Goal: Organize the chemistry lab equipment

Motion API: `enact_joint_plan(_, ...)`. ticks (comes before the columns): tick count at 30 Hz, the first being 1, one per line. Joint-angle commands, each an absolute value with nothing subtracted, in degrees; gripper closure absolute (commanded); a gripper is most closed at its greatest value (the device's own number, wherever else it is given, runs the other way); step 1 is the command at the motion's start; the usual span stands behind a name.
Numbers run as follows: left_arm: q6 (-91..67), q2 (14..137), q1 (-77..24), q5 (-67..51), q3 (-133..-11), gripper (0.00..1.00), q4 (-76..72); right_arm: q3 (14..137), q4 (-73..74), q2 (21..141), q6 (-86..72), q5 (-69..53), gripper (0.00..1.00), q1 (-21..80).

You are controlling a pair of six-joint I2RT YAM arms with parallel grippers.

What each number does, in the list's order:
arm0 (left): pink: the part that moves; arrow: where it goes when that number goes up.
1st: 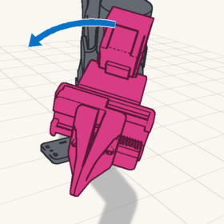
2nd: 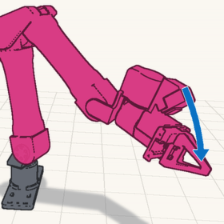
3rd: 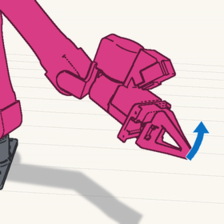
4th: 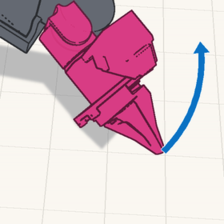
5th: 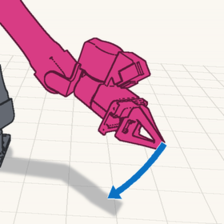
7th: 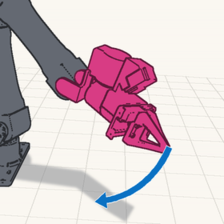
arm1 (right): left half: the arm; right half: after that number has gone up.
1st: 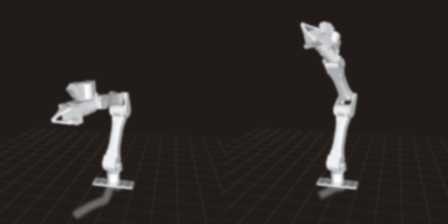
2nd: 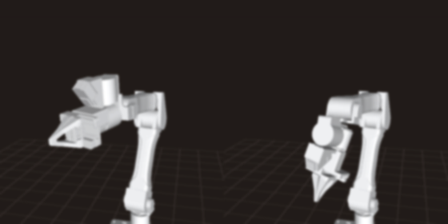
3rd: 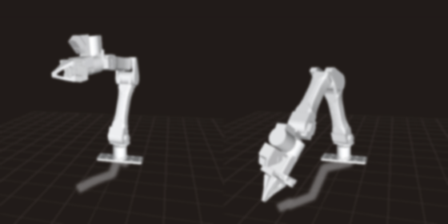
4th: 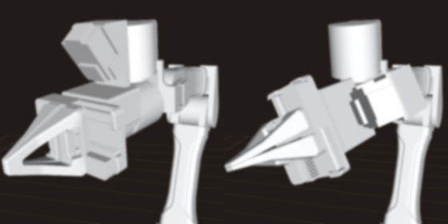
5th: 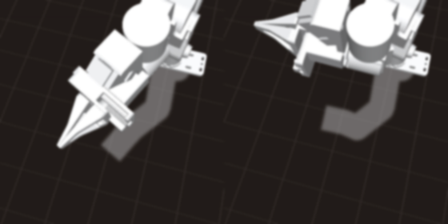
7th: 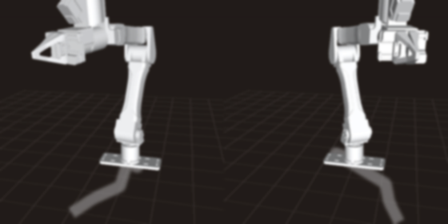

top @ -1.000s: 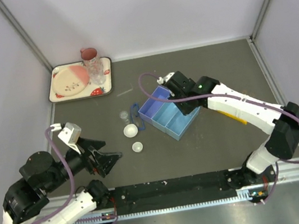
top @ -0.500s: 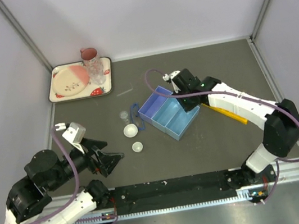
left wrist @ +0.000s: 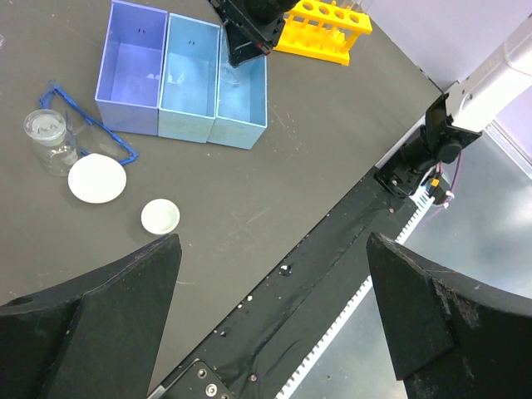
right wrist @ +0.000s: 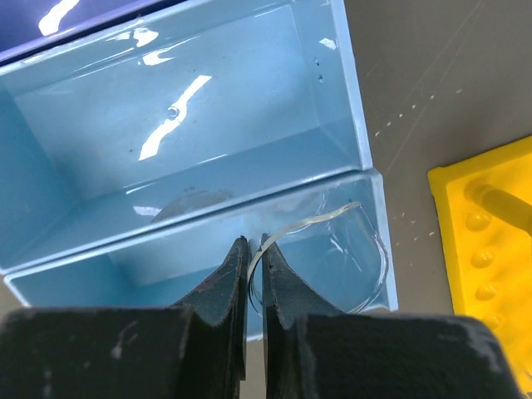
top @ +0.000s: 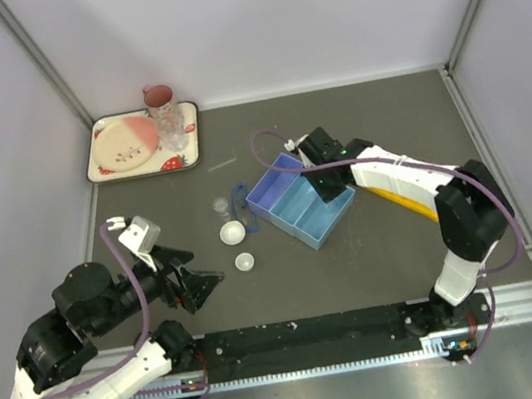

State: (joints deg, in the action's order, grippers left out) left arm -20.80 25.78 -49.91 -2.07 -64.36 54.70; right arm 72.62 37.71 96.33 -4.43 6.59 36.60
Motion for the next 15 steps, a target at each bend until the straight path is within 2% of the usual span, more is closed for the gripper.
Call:
enact_joint_plan(1,-19.42,26.46,-49.66,-1.85,-64.16,0.01,52.47,73.04,34.54,98.26,-3.87,8.52,1.0,36.21)
enact_joint_plan(15,-18.9,26.9,-49.66,-2.11,-64.16,0.01,52.56,73.47,34.8,101.78,-4.04,14.85,0.98,36.21)
